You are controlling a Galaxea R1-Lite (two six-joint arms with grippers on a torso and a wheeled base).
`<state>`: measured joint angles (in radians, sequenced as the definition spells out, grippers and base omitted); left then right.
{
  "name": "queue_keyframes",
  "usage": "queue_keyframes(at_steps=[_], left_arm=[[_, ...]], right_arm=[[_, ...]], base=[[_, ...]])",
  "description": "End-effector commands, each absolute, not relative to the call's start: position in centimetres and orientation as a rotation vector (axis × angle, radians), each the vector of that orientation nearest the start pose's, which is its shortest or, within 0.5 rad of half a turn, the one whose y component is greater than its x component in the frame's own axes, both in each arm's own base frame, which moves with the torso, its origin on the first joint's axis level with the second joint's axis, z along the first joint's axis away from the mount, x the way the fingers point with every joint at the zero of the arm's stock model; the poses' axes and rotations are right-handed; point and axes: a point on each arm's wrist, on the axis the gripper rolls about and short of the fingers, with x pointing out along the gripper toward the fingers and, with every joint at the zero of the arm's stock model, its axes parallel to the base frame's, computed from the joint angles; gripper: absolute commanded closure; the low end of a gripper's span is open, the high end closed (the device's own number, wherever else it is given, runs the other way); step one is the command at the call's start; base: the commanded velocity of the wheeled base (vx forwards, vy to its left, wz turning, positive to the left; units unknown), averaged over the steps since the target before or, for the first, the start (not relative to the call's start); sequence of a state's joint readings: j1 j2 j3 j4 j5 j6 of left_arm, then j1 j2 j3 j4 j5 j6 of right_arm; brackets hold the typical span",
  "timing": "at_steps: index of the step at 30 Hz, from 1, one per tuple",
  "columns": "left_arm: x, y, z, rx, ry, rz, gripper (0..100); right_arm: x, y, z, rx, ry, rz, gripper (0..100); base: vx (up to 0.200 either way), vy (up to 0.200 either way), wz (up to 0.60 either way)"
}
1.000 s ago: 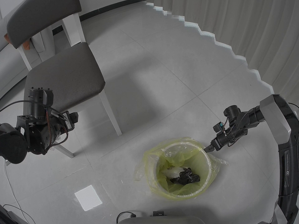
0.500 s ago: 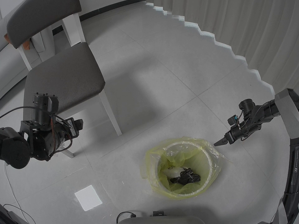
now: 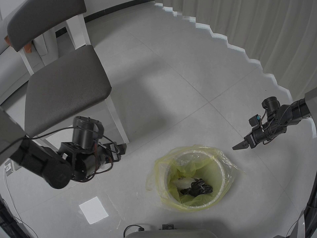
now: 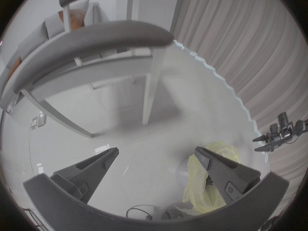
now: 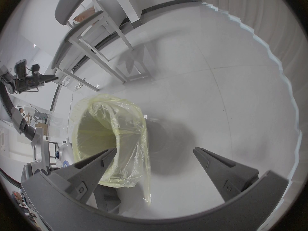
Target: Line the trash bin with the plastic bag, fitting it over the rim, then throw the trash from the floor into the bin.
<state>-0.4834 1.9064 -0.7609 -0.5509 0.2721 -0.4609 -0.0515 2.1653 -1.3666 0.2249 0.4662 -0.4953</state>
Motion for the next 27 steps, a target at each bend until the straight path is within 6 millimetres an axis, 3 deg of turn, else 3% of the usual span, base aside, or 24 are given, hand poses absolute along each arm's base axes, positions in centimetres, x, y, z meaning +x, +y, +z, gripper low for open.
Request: queue_keyframes(at_steps=[1, 7, 17, 27], left_arm=[[32.2, -17.1, 3.8, -0.224, 0.680, -0.152, 0], [32.3, -18.0, 4.1, -0.272, 0.645, -0.278, 0], [33.5, -18.8, 0.7, -0.227, 0.708, -0.296, 0], [35.3, -20.2, 0.2, -0.244, 0.690, -0.345, 0]], right_arm=[[37.0, -1.1, 11.6, -0.212, 0.822, 0.605, 0], [36.1, -1.0, 11.7, -0.215, 0.812, 0.607, 0], [36.1, -1.0, 11.6, -0.216, 0.806, 0.607, 0], [35.9, -0.9, 11.9, -0.219, 0.799, 0.611, 0]], base=[[0.000, 0.000, 0.00], [0.000, 0.000, 0.00], [0.000, 0.000, 0.00], [0.000, 0.000, 0.00]])
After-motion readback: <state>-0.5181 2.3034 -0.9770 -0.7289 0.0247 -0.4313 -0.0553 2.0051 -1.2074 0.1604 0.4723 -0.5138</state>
